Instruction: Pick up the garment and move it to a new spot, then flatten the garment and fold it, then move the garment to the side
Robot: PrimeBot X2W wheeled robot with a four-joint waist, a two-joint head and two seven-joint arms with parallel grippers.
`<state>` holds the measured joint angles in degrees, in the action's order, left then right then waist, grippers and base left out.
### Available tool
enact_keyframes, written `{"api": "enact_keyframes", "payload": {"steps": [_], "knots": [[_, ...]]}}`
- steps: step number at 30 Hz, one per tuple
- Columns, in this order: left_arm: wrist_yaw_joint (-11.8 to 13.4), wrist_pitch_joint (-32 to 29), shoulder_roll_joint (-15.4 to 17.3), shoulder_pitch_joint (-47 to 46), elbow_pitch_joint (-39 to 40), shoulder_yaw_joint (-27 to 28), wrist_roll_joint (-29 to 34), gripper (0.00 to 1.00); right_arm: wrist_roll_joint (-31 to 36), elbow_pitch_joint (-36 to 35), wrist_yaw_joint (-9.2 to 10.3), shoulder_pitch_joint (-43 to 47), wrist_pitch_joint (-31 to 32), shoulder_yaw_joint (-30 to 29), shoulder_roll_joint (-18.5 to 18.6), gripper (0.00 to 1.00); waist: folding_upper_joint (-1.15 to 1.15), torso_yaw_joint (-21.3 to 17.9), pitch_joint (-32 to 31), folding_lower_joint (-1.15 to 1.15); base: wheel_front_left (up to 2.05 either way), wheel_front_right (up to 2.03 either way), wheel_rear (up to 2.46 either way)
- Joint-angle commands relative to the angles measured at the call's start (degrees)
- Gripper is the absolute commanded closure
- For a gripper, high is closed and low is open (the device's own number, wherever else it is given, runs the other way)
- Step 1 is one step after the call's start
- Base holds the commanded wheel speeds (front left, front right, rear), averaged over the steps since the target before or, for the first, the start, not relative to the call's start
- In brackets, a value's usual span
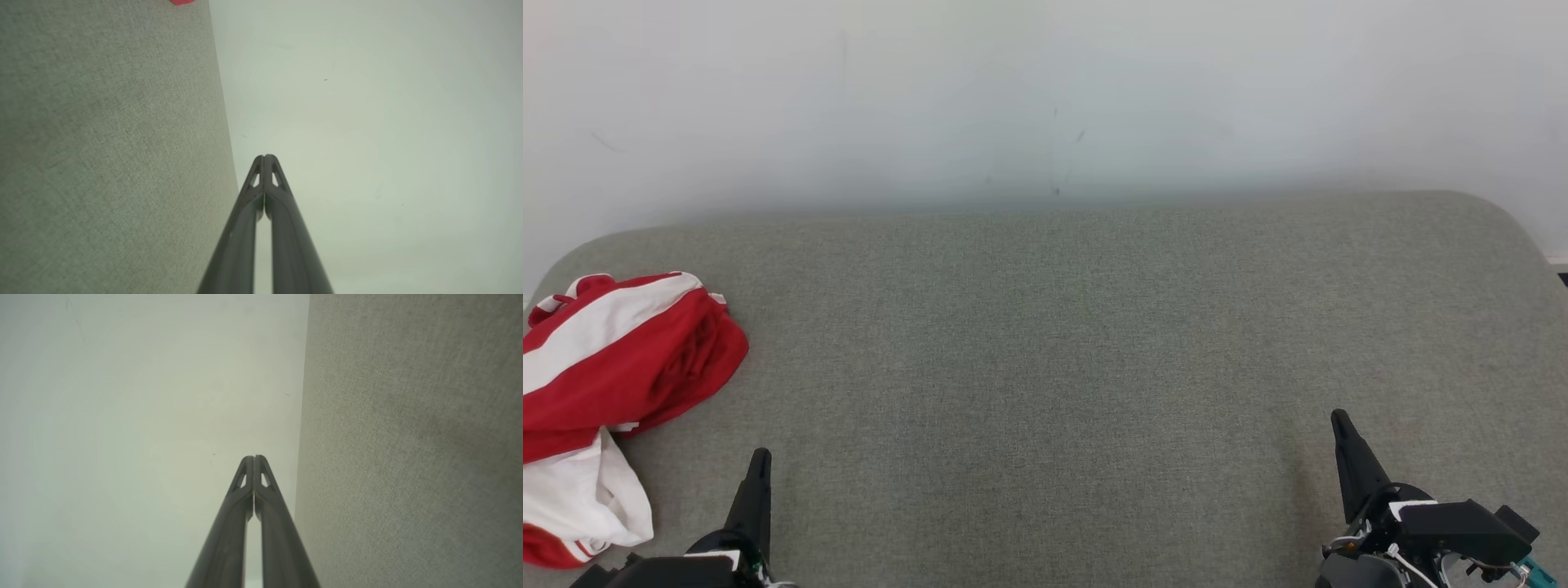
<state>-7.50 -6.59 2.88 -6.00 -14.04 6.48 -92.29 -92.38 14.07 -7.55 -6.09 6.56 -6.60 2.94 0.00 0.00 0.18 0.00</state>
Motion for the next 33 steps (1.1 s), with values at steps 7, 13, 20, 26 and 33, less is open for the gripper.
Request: {"api": "enact_keyframes", "payload": {"steps": [7,13,20,26,33], "knots": [[0.0,0.0,-0.2,1.1,-1.6,-0.2,0.0,0.00,0.0,1.7,0.00,1.3,0.0,0.1,-0.1,0.00,0.00,0.0,0.0,0.00,0.00,0.00,0.00],[0.0,1.8,-0.2,1.7,-0.4,-0.8,1.4,0.00,2.2,1.2,0.01,1.7,-1.8,1.9,-0.1,0.00,0.00,0.0,0.1,0.00,0.00,0.00,0.00],[0.0,3.8,-0.2,2.3,0.6,-0.4,6.3,0.00,7.2,0.4,0.01,2.1,-3.8,3.7,-0.1,0.00,0.00,0.0,0.2,0.00,0.00,0.00,0.00],[0.0,5.1,-0.2,2.7,1.5,-0.3,11.8,0.00,11.4,-0.4,0.02,2.3,-5.1,4.5,-0.1,0.00,0.00,0.0,0.2,0.00,0.00,0.00,0.00],[0.0,6.8,-0.1,3.5,2.7,-0.8,19.9,0.00,18.9,-1.4,0.02,2.6,-6.8,5.5,-0.1,0.00,0.00,0.0,0.3,0.00,0.00,0.00,0.00]]}}
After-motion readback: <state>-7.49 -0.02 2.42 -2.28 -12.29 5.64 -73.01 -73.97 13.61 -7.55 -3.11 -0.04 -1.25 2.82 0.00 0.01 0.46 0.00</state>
